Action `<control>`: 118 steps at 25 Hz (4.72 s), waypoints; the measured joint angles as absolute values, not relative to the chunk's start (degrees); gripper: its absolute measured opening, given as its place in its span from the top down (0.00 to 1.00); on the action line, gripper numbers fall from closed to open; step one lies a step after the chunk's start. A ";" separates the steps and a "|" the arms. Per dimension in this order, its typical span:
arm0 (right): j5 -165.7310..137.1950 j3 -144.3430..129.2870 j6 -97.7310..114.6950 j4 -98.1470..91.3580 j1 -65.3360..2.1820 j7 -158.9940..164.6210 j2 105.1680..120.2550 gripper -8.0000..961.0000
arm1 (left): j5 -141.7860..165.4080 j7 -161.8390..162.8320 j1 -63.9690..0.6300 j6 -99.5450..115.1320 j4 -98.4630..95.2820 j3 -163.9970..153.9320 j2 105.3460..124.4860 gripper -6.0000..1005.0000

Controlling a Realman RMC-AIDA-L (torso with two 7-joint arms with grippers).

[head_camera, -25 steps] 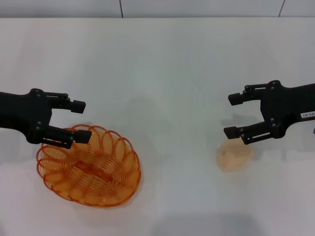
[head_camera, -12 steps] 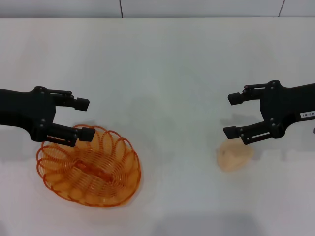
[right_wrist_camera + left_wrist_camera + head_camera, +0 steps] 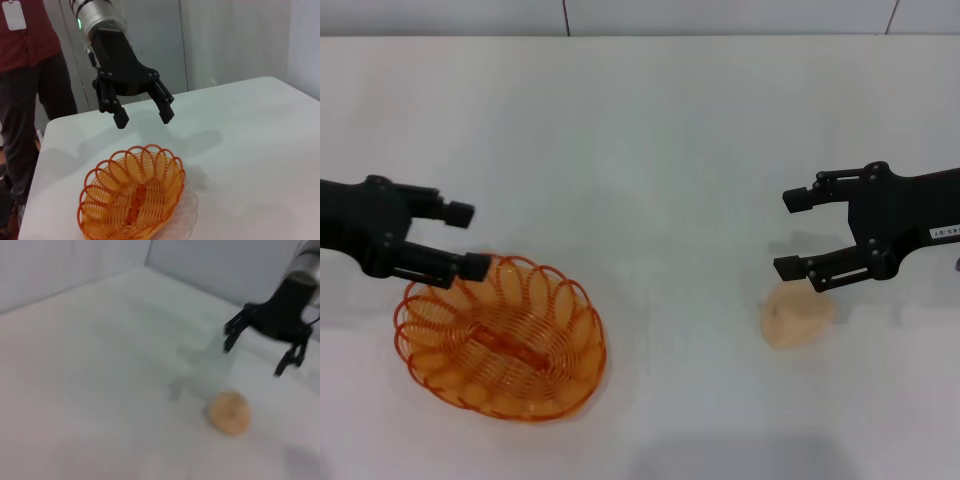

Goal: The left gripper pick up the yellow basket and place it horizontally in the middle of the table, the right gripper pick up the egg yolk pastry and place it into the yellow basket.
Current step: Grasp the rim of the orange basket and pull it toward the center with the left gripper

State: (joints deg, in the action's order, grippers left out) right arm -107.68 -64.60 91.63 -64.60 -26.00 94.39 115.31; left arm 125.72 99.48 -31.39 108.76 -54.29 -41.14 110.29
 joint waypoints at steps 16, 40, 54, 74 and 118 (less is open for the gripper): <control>-105.86 -64.60 91.33 -64.66 -26.00 94.55 115.40 0.13 | 147.27 116.60 -37.82 108.57 -59.23 -41.02 109.18 0.18; -104.02 -64.90 90.71 -64.96 -26.02 94.66 115.40 0.13 | 158.58 130.76 -42.39 103.96 -53.89 -48.47 111.32 0.21; -104.05 -65.24 90.81 -64.89 -26.01 94.66 115.40 0.13 | 160.44 131.16 -43.57 99.96 -49.42 -49.43 112.33 0.23; -103.96 -65.30 91.24 -65.22 -25.75 94.66 115.40 0.14 | 160.93 132.25 -44.34 98.22 -47.53 -50.19 113.48 0.64; -103.40 -64.80 91.22 -65.85 -25.57 94.65 115.27 0.14 | 154.41 136.73 -45.83 94.36 -46.82 -46.37 113.46 0.90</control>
State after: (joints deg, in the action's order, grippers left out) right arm -103.40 -64.80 91.22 -65.85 -25.57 94.66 115.27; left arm 154.41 136.73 -45.83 94.36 -46.82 -46.37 113.46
